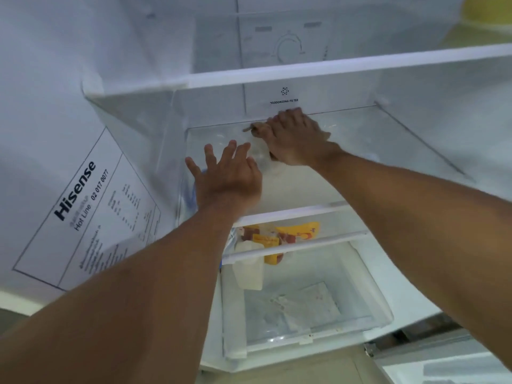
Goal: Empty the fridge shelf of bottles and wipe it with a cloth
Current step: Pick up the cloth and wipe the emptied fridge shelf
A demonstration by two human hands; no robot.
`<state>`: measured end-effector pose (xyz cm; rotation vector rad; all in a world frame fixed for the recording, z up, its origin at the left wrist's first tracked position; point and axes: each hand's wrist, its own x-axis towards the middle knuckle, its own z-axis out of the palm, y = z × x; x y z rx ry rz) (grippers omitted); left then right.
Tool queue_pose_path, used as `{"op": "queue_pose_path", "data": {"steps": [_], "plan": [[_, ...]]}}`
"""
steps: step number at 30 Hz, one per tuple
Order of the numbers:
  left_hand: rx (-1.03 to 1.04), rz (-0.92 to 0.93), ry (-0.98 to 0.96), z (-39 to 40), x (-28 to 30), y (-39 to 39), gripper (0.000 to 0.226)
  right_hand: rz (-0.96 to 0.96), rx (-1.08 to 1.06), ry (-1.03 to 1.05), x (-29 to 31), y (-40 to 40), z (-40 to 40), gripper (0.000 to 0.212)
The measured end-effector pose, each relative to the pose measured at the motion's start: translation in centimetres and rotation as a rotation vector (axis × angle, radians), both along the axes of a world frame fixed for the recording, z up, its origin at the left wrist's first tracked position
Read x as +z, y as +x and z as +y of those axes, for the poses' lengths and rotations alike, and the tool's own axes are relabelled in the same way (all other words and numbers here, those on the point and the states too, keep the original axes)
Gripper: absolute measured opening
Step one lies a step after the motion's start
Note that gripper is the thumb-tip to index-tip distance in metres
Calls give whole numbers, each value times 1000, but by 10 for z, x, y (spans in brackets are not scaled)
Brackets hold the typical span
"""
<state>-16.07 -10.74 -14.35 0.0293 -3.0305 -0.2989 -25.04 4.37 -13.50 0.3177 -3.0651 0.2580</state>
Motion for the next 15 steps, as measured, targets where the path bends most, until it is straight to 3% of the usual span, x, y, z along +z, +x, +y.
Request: {"op": "queue_pose_path", "data": {"steps": [3,6,8,12,15], "plan": [[15,-9,0,0,2,-1,55,31,39,-3,-2,68,-4,75],[16,-13,31,0,4,1,54,76,83,-37,-14,136,30,80],[13,-4,40,0,3,2,54,62,68,66,-19,126,70,81],[22,-3,36,2,2,-1,56,-79,-235,90,2,46,85,89],[14,-13,28,1,1,-1,60,-48,-221,101,3,45,47,64]]}}
